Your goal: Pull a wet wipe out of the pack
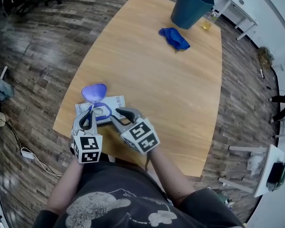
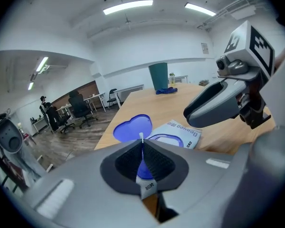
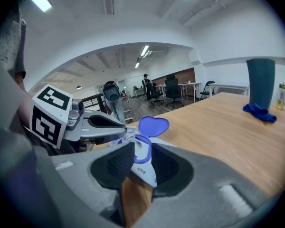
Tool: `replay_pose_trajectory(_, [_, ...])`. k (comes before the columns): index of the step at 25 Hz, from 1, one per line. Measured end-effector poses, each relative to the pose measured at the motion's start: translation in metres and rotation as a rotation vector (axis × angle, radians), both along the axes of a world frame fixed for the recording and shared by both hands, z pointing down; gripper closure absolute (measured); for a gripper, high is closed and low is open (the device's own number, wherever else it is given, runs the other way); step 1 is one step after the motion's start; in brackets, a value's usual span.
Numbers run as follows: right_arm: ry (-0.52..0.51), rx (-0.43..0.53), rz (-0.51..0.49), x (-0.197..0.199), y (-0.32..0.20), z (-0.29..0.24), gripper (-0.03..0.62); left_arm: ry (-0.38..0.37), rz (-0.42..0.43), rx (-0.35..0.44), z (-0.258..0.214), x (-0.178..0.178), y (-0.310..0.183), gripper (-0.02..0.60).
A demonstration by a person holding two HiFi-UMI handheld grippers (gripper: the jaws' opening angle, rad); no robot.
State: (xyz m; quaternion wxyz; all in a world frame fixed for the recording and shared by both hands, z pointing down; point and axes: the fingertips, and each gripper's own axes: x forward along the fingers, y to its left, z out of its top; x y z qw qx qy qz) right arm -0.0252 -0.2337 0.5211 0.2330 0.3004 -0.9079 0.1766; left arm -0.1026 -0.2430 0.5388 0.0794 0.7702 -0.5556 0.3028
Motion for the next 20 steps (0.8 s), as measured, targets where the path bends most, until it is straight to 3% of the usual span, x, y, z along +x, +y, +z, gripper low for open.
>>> replay_pose_trajectory(5, [0.072, -0.044, -0.075, -0.034, -0.001, 0.014, 0.491, 0.041, -0.056, -0.040, 0.006, -0.024, 0.002, 0.555])
replay_pose_trajectory(11, [0.194, -0.102, -0.142, -0.068, -0.008, 0.037, 0.496, 0.060, -0.003, -0.059, 0.010, -0.025, 0.002, 0.554])
replay_pose_trajectory(20, [0.380, -0.023, -0.198, -0.082, -0.009, 0.062, 0.496, 0.080, 0.061, -0.084, 0.017, -0.019, 0.009, 0.551])
